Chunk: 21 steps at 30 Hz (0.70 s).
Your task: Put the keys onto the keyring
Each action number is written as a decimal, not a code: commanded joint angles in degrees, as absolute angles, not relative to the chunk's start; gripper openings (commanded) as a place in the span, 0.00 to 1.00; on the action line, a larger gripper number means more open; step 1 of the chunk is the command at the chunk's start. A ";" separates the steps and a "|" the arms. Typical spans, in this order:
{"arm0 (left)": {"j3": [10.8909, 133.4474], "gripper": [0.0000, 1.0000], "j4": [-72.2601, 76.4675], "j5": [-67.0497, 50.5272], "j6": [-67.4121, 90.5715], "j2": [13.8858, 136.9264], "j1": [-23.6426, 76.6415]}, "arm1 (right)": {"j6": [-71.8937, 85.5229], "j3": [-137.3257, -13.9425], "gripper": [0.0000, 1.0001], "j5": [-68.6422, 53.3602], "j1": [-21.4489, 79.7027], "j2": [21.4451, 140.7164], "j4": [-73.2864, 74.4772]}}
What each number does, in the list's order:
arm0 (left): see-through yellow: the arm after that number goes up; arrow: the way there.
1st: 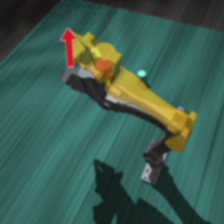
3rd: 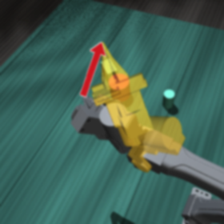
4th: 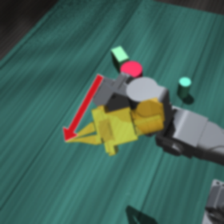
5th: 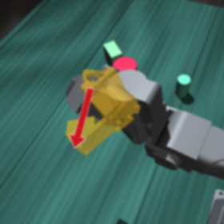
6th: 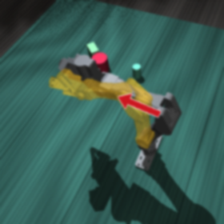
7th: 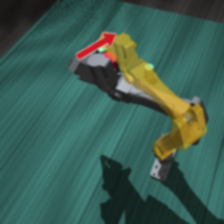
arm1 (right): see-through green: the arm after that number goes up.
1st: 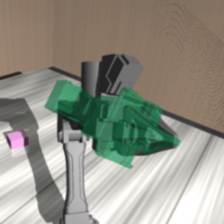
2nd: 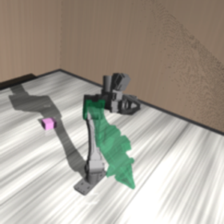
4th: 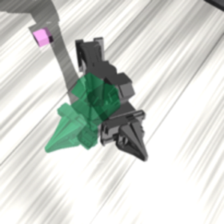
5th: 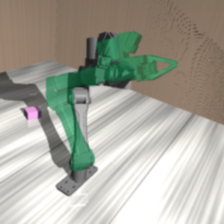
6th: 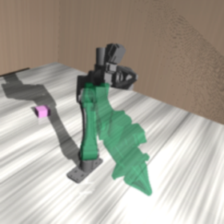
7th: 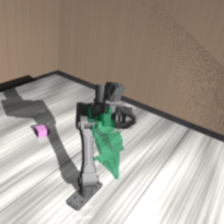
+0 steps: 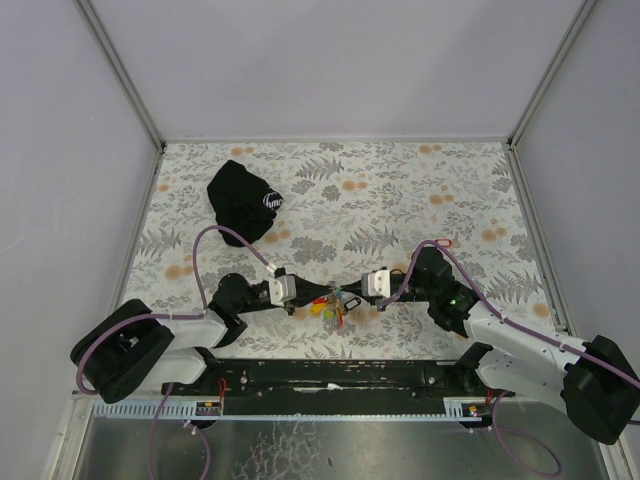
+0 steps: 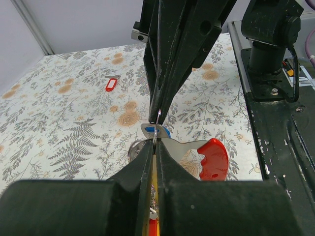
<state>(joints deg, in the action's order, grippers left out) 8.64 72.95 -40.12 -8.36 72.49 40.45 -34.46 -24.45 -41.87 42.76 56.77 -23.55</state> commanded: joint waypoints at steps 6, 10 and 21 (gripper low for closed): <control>8.68 0.00 76.75 -40.90 -8.18 72.62 40.25 | -33.73 -25.58 0.00 -42.96 43.43 56.24 -26.07; 8.87 0.00 76.77 -40.99 -8.13 72.75 40.25 | -33.48 -25.66 0.00 -43.55 43.51 56.34 -26.25; 9.12 0.00 76.81 -41.83 -7.98 72.94 40.25 | -32.94 -25.66 0.00 -43.72 43.49 56.69 -26.99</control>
